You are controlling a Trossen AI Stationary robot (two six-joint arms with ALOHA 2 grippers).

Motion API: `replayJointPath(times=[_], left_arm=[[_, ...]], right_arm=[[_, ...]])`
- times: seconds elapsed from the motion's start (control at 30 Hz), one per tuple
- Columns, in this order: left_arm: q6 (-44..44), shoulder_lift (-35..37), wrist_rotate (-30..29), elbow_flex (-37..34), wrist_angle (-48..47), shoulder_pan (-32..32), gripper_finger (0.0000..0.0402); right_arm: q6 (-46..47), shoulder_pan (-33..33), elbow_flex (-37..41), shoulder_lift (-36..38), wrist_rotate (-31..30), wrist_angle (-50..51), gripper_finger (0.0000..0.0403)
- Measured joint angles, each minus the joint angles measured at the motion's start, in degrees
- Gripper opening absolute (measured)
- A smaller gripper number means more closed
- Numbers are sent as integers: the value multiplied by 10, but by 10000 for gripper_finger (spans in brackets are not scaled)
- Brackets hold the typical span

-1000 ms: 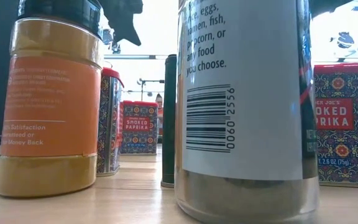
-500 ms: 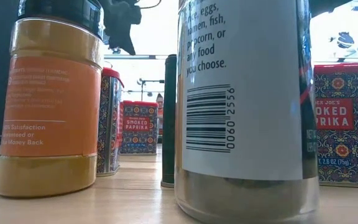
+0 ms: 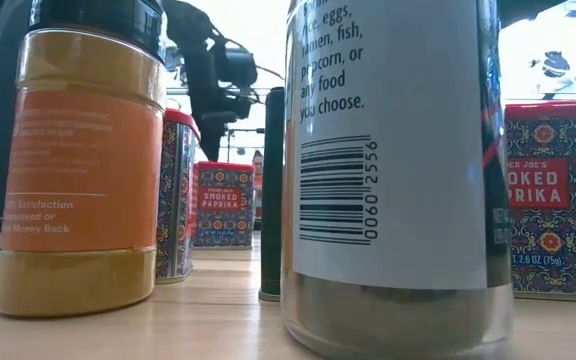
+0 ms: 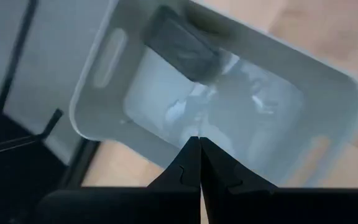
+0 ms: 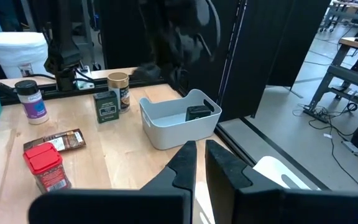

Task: Sort spices by type
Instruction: Put the black spice can into the gray bin

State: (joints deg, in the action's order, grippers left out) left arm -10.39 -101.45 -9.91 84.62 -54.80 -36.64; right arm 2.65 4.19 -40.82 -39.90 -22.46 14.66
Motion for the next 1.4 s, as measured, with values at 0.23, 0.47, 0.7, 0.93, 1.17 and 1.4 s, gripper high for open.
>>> replayJointPath(times=[0.23, 0.47, 0.7, 0.93, 1.17, 1.4], left_arm=[[14, -34, -32, 0, 46, -2, 1], [25, -53, -41, 0, 63, -4, 1], [25, -75, -41, 0, 83, -5, 1], [26, -89, -39, 0, 91, -5, 1], [32, -88, 4, 0, 102, -5, 1], [42, -88, 6, 0, 108, -5, 1]], right_arm=[[-4, 0, 0, 0, 0, 0, 18], [-6, 0, 0, 0, 0, 0, 18], [-6, 0, 0, 0, 0, 0, 18], [-6, 0, 0, 0, 0, 1, 18], [-6, 0, 0, 0, 0, 1, 18], [-6, 0, 0, 0, 0, 1, 18]])
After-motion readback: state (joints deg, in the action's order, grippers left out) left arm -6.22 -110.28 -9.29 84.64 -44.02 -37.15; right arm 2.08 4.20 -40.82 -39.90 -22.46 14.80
